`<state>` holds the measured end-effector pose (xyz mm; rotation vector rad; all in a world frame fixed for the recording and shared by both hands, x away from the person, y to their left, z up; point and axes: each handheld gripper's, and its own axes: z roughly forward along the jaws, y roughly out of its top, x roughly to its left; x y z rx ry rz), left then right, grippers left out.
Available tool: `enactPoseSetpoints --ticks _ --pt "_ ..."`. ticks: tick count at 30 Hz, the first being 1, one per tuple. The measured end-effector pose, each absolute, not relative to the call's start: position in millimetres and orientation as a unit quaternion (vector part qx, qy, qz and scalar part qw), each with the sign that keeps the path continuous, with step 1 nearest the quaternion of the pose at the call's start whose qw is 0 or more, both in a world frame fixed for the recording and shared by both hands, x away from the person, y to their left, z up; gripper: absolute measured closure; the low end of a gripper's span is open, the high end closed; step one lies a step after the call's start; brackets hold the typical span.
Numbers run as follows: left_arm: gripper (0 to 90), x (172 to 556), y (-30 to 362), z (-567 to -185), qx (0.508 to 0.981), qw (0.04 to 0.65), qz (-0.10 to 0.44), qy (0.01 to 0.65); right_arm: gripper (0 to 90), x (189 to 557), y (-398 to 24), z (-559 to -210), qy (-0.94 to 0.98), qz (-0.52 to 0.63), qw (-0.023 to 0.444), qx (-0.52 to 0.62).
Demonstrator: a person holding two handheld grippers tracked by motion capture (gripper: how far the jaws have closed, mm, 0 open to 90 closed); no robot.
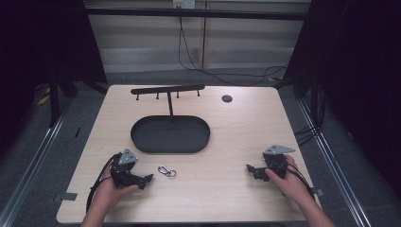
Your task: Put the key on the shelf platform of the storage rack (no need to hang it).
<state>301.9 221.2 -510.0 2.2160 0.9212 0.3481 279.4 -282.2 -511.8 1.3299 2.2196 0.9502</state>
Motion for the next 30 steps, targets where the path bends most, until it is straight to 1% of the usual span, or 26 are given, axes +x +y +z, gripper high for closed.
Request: enactPoseSetpoints --ticks 5,7,8,11,15,16,20,22,25,30 --pt "0.6 301 220 -510 0.854 0.350 0.137 0.359 13.0 280 -282 -512 0.791 0.338 0.192 0.473" --pt "3.9 300 220 -508 0.854 0.348 0.137 0.362 13.0 280 -282 -512 0.791 0.338 0.192 0.473" --pt "3.9 300 220 -506 0.856 0.343 0.135 0.363 13.0 279 -282 -512 0.790 0.338 0.191 0.474" --pt "16.2 301 218 -499 0.866 0.324 0.122 0.362 13.0 279 -282 -512 0.790 0.338 0.191 0.474" --pt "16.2 300 213 -497 0.870 0.318 0.105 0.362 13.0 280 -282 -512 0.791 0.338 0.191 0.473" --pt "16.2 301 211 -495 0.875 0.307 0.101 0.360 13.1 280 -282 -512 0.791 0.338 0.191 0.473" --pt "19.0 302 206 -489 0.886 0.284 0.077 0.358 13.0 280 -282 -512 0.791 0.338 0.191 0.473" --pt "19.2 302 205 -488 0.888 0.279 0.071 0.358 13.0 280 -282 -512 0.791 0.339 0.191 0.473" --pt "22.6 302 203 -486 0.891 0.272 0.065 0.358 13.0 280 -282 -512 0.791 0.338 0.191 0.473" --pt "25.3 305 195 -479 0.905 0.249 0.052 0.341 13.0 280 -282 -512 0.790 0.339 0.191 0.473"
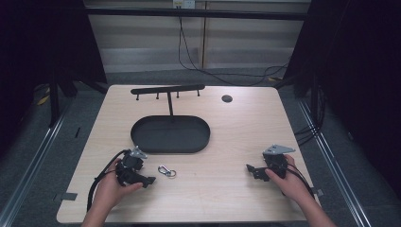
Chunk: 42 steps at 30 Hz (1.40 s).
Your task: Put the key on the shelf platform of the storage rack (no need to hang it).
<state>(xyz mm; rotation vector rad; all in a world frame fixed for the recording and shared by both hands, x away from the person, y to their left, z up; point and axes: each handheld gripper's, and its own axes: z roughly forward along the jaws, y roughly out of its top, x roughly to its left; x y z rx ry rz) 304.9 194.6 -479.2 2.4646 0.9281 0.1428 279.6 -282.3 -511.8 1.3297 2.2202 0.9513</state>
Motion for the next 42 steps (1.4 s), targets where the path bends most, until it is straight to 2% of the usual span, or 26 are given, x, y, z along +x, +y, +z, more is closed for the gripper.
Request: enactPoseSetpoints --ticks 17,42 --pt "31.7 310 169 -467 0.926 0.207 0.026 0.314 13.0 280 -282 -512 0.791 0.338 0.191 0.473" --pt "27.2 323 128 -471 0.941 0.170 0.012 0.292 13.0 280 -282 -512 0.791 0.339 0.191 0.473"
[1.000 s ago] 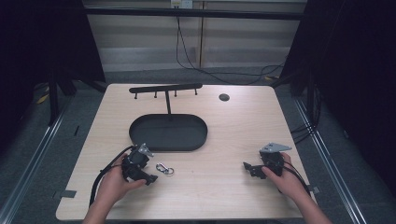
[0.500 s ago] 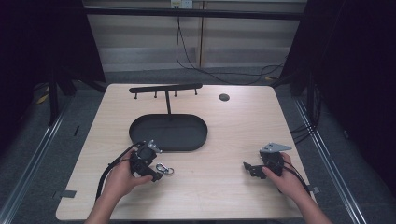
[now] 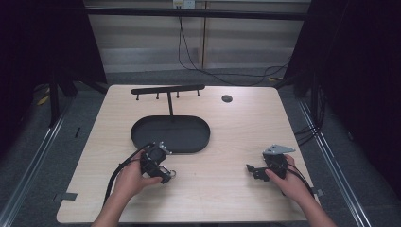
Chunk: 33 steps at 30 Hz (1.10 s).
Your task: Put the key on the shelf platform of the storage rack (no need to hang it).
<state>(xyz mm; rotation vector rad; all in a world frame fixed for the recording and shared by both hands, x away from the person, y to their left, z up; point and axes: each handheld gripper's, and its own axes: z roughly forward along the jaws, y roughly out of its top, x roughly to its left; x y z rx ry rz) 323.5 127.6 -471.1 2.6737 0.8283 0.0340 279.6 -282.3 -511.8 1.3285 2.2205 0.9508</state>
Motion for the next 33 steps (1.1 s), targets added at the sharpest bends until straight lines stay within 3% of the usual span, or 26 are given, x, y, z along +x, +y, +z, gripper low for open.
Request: enactPoseSetpoints --ticks 29,33 --pt "33.4 331.3 118.5 -471.8 0.930 0.173 0.008 0.324 13.0 279.6 -282.3 -511.8 0.791 0.339 0.191 0.473" --pt "38.7 331.5 119.8 -470.2 0.931 0.169 0.008 0.323 13.0 279.6 -282.3 -511.8 0.790 0.339 0.191 0.473"
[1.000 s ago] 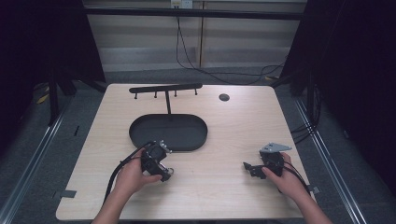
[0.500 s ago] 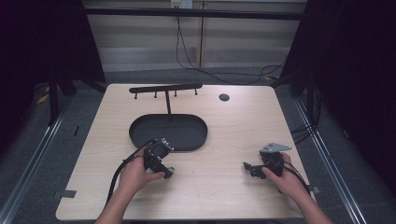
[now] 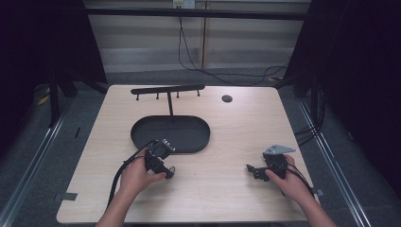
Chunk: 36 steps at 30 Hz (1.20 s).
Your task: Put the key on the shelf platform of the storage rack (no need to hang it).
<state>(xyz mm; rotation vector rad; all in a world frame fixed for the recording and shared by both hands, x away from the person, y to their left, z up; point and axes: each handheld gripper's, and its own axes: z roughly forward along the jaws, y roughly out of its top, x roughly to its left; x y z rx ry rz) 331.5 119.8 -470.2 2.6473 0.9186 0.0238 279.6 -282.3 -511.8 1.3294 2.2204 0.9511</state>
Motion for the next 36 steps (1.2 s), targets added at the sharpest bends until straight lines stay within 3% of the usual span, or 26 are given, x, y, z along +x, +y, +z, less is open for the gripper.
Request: enactPoseSetpoints --ticks 17,28,31,33,36 --pt "55.1 333.2 123.8 -468.6 0.933 0.149 0.012 0.327 13.0 279.6 -282.3 -511.8 0.790 0.339 0.191 0.473" --pt "58.4 333.3 124.9 -468.4 0.931 0.151 0.011 0.333 13.0 279.6 -282.3 -511.8 0.791 0.339 0.191 0.473" --pt "57.6 332.6 125.6 -468.3 0.932 0.149 0.008 0.332 13.0 279.6 -282.3 -511.8 0.790 0.339 0.191 0.474" --pt "50.6 332.9 126.5 -468.7 0.931 0.153 0.010 0.332 13.0 279.6 -282.3 -511.8 0.790 0.339 0.191 0.474" --pt "47.8 334.9 128.5 -468.2 0.928 0.160 0.010 0.336 13.0 279.6 -282.3 -511.8 0.791 0.339 0.191 0.473"
